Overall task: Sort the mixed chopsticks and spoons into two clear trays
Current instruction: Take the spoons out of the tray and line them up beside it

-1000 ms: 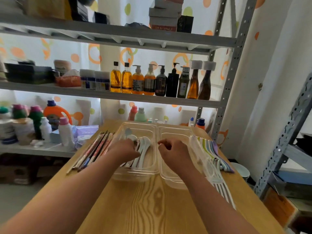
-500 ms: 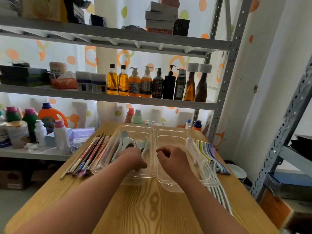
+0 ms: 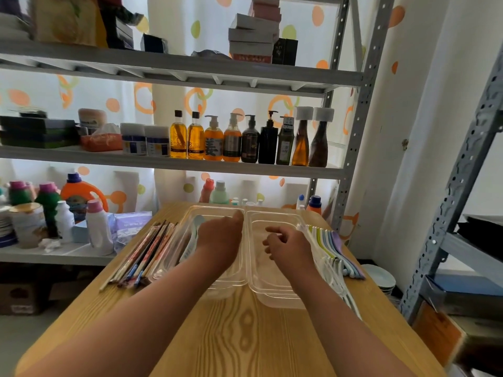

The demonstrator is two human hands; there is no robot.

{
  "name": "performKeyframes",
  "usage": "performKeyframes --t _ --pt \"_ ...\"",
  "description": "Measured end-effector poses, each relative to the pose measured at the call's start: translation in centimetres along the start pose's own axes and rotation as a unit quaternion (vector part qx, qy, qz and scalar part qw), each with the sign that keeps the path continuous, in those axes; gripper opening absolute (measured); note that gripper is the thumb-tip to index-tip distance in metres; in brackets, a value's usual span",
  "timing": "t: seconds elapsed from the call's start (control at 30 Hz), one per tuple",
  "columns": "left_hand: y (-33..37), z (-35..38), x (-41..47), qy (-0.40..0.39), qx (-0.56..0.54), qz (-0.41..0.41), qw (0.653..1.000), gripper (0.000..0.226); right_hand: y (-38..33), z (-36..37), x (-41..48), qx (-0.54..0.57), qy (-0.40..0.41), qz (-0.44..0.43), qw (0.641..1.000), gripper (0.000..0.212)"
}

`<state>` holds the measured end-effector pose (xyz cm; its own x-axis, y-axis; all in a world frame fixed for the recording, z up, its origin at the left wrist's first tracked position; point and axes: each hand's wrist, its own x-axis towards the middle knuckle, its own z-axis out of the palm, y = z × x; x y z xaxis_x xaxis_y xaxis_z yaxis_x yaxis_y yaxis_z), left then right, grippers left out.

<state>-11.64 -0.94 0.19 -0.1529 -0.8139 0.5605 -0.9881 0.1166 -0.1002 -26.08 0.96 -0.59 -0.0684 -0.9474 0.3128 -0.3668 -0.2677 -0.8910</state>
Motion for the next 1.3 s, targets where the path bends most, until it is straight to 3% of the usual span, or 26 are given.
performKeyframes --t 0.27,0.47,0.7,0.87,1.0,1.07,1.13,1.23,1.3 --pt "2.0 -0.9 -0.8 0.158 0.013 0.152 0.976 0.044 0.0 -1.0 0.1 0.113 -0.007 0.072 0.991 0.024" --pt "4.6 -1.5 -1.6 0.203 0.025 0.286 0.936 0.039 0.2 -2.9 0.3 0.205 0.028 0.132 0.969 0.014" --pt "6.7 -1.5 -1.9 0.223 0.005 0.412 0.883 0.042 1.3 -5.5 0.6 0.159 0.084 0.180 0.967 0.023" --pt "8.2 -1.2 -2.2 0.206 -0.034 0.479 0.853 0.037 1.5 -7.4 0.1 0.109 0.098 0.181 0.972 0.004" --pt "8.8 -0.3 -2.0 0.197 -0.046 0.514 0.834 0.041 2.5 -9.0 -0.8 0.062 0.146 0.170 0.972 0.012" --pt "8.7 -0.4 -1.5 0.187 -0.070 0.473 0.858 0.035 3.6 -10.2 -1.3 0.025 0.168 0.160 0.972 0.016" --pt "8.1 -0.3 -1.0 0.183 -0.119 0.373 0.902 0.036 4.8 -11.3 -2.0 -0.043 0.176 0.147 0.972 0.016" --pt "5.9 0.7 -0.1 0.131 -0.225 0.150 0.954 0.025 6.3 -12.2 -3.1 -0.133 0.172 0.143 0.966 0.017" --pt "4.2 1.9 0.4 0.090 -0.256 0.012 0.962 0.025 7.1 -12.5 -3.6 -0.173 0.151 0.143 0.963 0.021"
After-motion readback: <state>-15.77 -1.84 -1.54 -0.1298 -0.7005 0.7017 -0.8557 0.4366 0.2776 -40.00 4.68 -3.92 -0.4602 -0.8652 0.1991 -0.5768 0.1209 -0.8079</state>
